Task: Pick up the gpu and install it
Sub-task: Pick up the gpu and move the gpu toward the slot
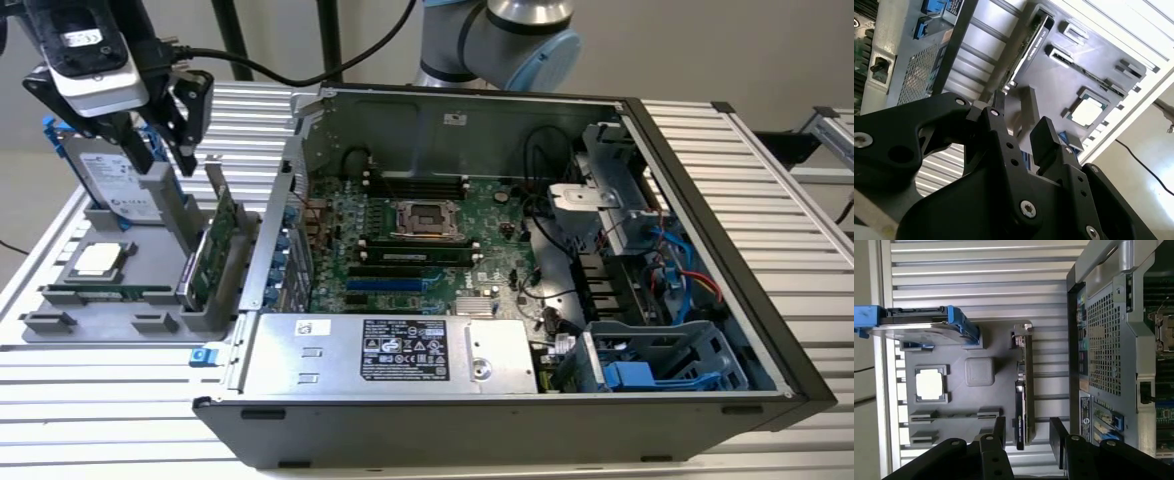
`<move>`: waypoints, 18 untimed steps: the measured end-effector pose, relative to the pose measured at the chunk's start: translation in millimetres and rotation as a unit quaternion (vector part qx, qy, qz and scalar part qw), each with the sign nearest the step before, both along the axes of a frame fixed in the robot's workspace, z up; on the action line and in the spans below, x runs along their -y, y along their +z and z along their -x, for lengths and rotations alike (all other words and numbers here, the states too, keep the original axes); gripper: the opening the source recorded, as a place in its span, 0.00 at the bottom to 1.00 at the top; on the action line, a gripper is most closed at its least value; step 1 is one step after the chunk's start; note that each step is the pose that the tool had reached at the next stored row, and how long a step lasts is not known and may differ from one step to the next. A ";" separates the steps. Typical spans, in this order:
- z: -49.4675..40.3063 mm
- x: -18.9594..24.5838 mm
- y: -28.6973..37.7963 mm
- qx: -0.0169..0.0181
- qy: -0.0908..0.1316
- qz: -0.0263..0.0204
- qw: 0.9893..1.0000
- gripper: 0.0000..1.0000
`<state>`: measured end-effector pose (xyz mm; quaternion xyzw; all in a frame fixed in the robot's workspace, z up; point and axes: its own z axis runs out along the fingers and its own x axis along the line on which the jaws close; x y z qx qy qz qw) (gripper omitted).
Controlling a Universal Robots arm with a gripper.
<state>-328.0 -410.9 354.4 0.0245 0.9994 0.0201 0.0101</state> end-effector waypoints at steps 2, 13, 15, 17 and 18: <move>0.0 0.0 -0.9 0.000 0.000 0.000 1.000 1.00; 0.0 0.0 -8.7 0.000 -0.003 0.001 1.000 1.00; 0.0 0.0 -10.0 0.000 -0.005 0.001 1.000 1.00; 0.0 0.0 -11.1 0.000 -0.005 0.001 1.000 1.00; 0.0 0.0 -11.7 0.000 -0.005 0.001 1.000 1.00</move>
